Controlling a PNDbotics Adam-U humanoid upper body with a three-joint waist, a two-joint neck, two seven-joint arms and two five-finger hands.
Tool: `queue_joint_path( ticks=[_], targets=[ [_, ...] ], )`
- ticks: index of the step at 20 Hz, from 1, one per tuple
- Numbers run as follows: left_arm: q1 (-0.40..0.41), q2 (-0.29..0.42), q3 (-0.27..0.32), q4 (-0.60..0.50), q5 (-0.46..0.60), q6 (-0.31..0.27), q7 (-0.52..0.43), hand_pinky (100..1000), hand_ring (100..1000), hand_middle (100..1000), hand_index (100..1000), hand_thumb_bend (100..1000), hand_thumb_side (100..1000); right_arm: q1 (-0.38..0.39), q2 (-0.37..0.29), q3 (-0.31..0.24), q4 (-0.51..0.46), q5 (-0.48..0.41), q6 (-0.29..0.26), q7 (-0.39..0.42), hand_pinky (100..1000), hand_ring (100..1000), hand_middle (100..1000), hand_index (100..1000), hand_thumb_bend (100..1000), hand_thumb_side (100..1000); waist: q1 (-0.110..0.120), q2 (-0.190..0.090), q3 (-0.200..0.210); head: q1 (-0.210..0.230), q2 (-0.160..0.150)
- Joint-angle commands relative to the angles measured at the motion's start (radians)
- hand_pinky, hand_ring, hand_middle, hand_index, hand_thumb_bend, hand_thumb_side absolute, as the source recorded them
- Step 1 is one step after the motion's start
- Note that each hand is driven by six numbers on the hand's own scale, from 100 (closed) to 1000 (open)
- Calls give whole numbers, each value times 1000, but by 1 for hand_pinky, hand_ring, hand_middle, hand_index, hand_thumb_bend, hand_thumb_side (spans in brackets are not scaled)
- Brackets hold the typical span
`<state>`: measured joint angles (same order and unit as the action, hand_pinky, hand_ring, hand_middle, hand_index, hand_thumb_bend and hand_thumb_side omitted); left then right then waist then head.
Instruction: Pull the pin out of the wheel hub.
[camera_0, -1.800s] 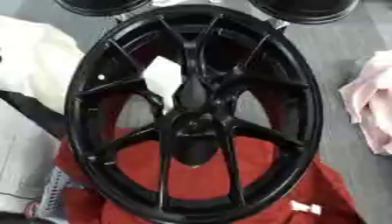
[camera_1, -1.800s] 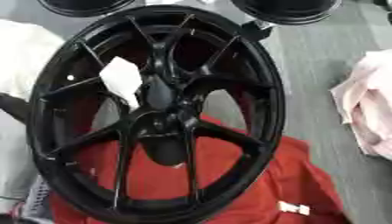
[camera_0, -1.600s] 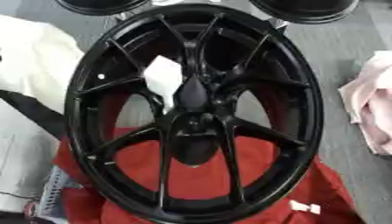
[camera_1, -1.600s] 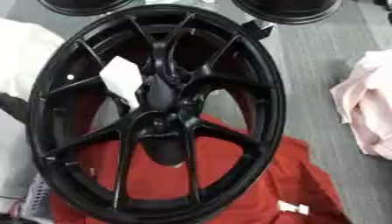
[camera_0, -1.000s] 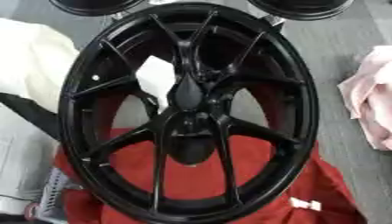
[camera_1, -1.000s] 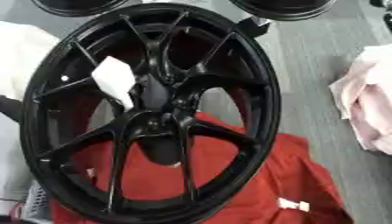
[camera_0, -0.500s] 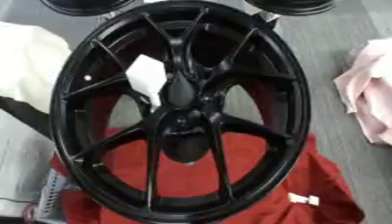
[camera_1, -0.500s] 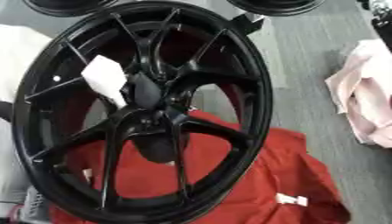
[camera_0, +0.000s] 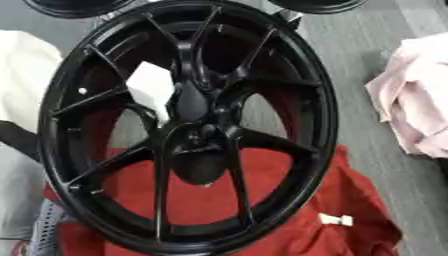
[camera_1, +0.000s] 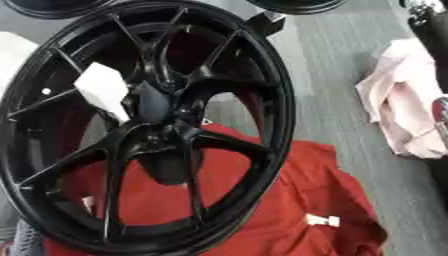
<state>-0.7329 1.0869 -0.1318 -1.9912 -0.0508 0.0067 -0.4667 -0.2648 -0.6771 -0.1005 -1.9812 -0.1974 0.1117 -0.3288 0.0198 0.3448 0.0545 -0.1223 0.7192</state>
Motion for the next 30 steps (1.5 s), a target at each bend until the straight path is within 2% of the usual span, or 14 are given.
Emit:
queue_joint_path(
  ticks=[1,5,7,10,14,22,26,30],
  targets=[
    [-67,27,-40,-9,-14,12,-151,818,762,735,842,100,823,-11,-38,-3,-19,-2,1,6,766,687,610,671,100,551,1,-24,-2,6,1],
    [-174,-4,-119,1,-48,40,-381,828,778,749,849,100,840,-9,-42,-2,-19,-1,2,7,766,687,610,671,100,551,6,-28,1,10,7],
    [-227,-24,-175,23,-75,47,-426,831,784,754,849,100,866,-7,-44,-1,-19,0,3,9,766,687,610,671,100,552,9,-30,2,11,11],
    [-303,-64,-259,66,-112,39,-439,831,784,755,849,100,863,-5,-46,0,-19,0,4,9,766,687,610,671,100,554,13,-34,5,9,17],
    [-393,-130,-329,131,-130,20,-440,830,784,754,849,100,863,-4,-47,2,-19,-1,6,12,766,687,610,671,100,554,16,-38,7,5,25],
    [-499,-234,-397,233,-140,-4,-440,829,784,756,853,100,872,-6,-43,6,-19,-5,7,16,766,687,610,671,100,557,15,-42,6,8,27],
    [-518,-260,-428,276,-151,-7,-440,846,822,808,901,100,857,-5,-41,6,-19,-7,8,16,766,687,610,671,100,560,17,-43,7,6,28],
    [-518,-274,-460,316,-155,-4,-440,882,861,840,915,207,798,-6,-38,8,-19,-9,8,16,766,687,610,670,100,563,20,-42,7,9,29]
  ],
)
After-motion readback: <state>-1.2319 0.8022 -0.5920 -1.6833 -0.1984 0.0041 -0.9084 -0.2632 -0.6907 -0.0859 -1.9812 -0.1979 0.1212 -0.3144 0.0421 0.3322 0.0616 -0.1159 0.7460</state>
